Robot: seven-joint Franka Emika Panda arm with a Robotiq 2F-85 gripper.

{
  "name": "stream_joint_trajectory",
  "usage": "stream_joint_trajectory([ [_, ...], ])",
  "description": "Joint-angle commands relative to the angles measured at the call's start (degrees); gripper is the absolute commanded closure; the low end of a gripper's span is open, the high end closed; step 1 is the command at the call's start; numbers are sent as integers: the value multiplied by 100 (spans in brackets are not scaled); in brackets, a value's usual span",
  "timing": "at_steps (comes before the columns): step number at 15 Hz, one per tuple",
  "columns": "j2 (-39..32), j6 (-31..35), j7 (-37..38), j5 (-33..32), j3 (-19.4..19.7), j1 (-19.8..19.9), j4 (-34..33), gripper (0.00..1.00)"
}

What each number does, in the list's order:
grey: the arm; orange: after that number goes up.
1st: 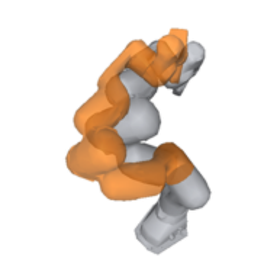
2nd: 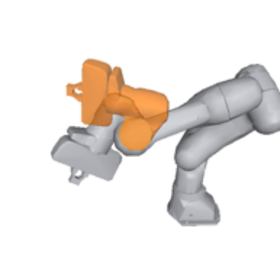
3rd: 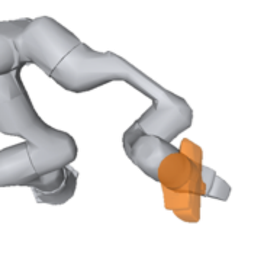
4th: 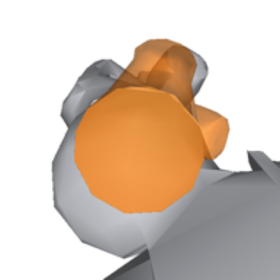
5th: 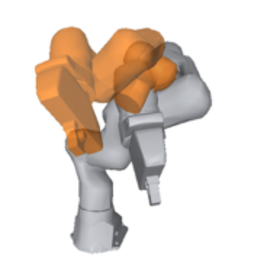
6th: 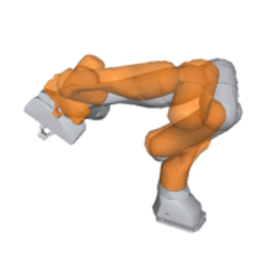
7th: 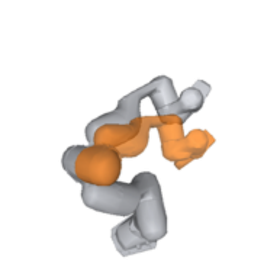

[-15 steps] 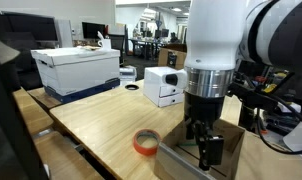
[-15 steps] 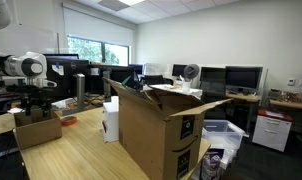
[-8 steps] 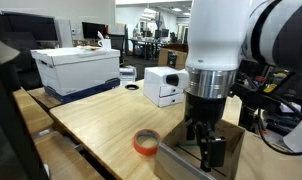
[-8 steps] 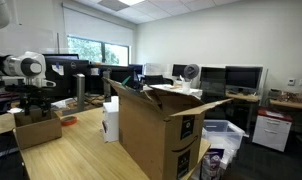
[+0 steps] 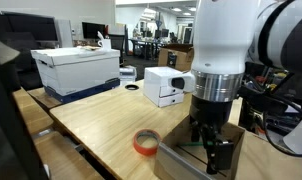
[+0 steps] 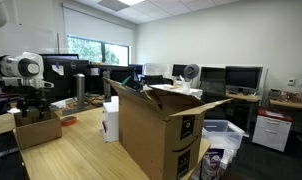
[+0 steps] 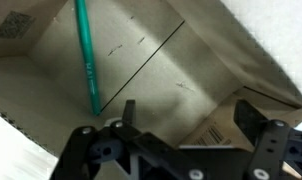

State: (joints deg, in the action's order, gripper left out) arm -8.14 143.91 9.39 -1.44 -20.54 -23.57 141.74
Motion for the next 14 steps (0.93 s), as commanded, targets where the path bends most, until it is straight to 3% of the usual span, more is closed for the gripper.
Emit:
stream_joint_trajectory([
  [1,239,120,45,123,-94,-4,278,0],
  [14,247,108,80,117,-259,-99,303,0],
])
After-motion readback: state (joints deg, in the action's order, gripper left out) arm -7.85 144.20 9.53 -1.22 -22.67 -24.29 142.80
